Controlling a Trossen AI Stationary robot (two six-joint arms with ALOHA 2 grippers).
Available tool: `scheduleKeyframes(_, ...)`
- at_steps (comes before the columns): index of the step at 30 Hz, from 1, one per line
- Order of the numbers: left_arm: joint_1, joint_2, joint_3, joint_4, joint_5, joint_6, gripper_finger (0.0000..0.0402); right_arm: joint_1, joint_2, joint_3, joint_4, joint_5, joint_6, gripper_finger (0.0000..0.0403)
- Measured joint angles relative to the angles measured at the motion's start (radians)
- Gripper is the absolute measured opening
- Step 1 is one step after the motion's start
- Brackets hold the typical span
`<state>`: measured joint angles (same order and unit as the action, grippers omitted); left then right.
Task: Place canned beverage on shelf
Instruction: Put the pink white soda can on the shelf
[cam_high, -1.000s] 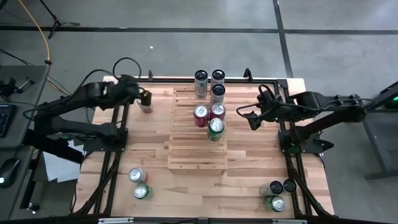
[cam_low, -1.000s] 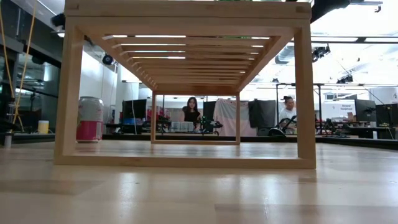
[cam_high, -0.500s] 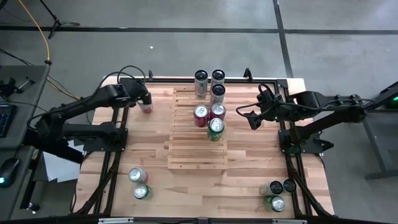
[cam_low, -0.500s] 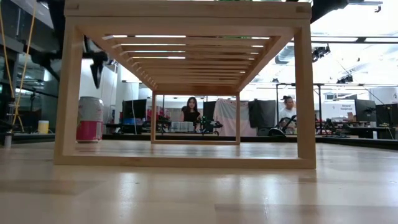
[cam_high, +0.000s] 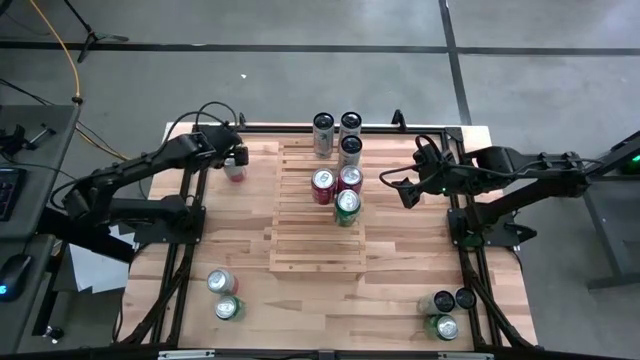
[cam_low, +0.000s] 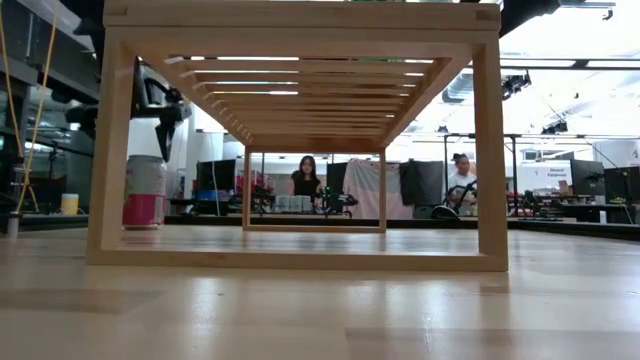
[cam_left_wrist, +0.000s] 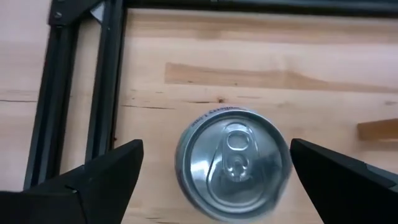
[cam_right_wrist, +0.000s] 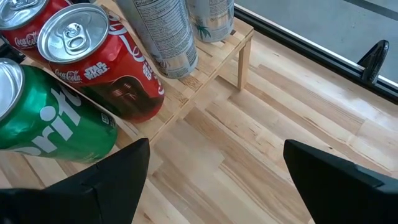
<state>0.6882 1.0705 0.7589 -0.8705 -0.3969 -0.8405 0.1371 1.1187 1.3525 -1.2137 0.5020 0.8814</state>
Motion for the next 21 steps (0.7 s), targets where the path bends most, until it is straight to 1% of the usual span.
scheduleKeyframes(7,0.013,0.077,0.000,0.009,0.011,0.030,0.0396,0.000,0.000,0.000,0.000,0.003,0.000,0.0355)
scheduleKeyframes(10,0.012,0.099,0.000,0.007,0.025,0.043,0.0388,0.000,0.000,0.000,0.000,0.003,0.000,0.0355)
scheduleKeyframes(13,0.012,0.109,0.000,0.008,0.043,0.042,0.0358,0.000,0.000,0.000,0.000,0.003,0.000,0.0355)
scheduleKeyframes(17,0.012,0.089,0.000,-0.007,0.094,0.060,0.0284,0.000,0.000,0.000,0.000,0.003,0.000,0.0355)
scheduleKeyframes(18,0.012,0.076,0.000,-0.016,0.112,0.065,0.0272,0.000,0.000,0.000,0.000,0.004,0.000,0.0355)
scheduleKeyframes(21,0.012,0.023,0.029,-0.076,0.154,0.095,0.0272,0.000,0.000,0.000,0.001,0.013,0.000,0.0355)
